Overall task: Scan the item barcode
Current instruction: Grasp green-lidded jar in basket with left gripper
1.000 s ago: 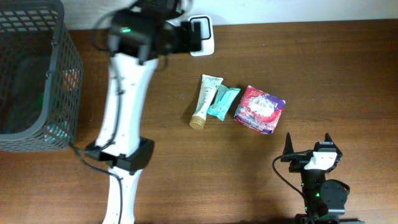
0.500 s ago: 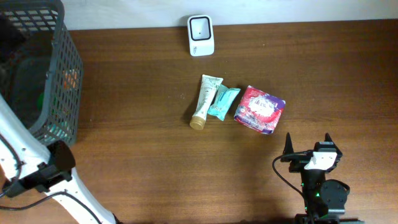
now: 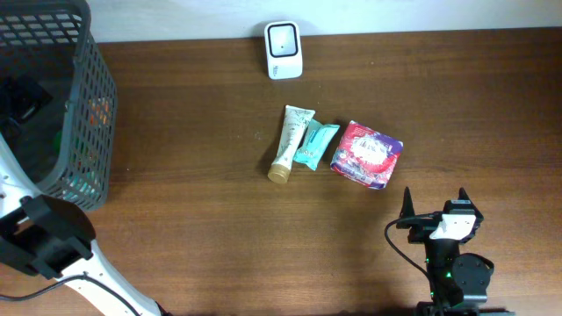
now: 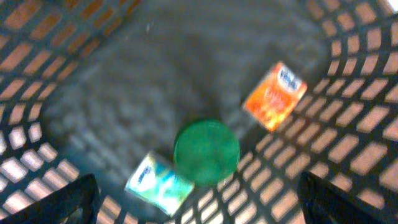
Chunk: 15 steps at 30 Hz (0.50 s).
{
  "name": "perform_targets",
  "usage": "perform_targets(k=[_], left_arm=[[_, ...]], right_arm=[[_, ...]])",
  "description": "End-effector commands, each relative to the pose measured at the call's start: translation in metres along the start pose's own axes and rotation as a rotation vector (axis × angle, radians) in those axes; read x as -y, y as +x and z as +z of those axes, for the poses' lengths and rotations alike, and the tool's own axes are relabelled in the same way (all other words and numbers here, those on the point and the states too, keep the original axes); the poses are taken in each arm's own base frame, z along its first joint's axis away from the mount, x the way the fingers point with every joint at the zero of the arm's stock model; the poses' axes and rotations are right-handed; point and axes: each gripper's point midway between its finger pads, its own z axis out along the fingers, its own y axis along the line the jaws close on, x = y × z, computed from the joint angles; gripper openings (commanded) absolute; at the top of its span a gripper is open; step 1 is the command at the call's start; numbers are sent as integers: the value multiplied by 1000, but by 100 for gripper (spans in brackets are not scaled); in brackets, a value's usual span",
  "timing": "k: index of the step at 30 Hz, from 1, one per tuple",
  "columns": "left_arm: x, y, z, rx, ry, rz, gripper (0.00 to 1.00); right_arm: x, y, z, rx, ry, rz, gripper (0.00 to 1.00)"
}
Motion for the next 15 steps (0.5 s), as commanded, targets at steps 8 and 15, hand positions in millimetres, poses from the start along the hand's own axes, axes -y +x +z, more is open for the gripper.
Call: perform_targets(k=[8,15], left_arm=[[13,9,45,28,-107,-14,99],[-9,28,74,-35,-168,-82,99]], right_arm=[[2,4,0,-7,13,8,99],[2,4,0,-7,13,8,99]])
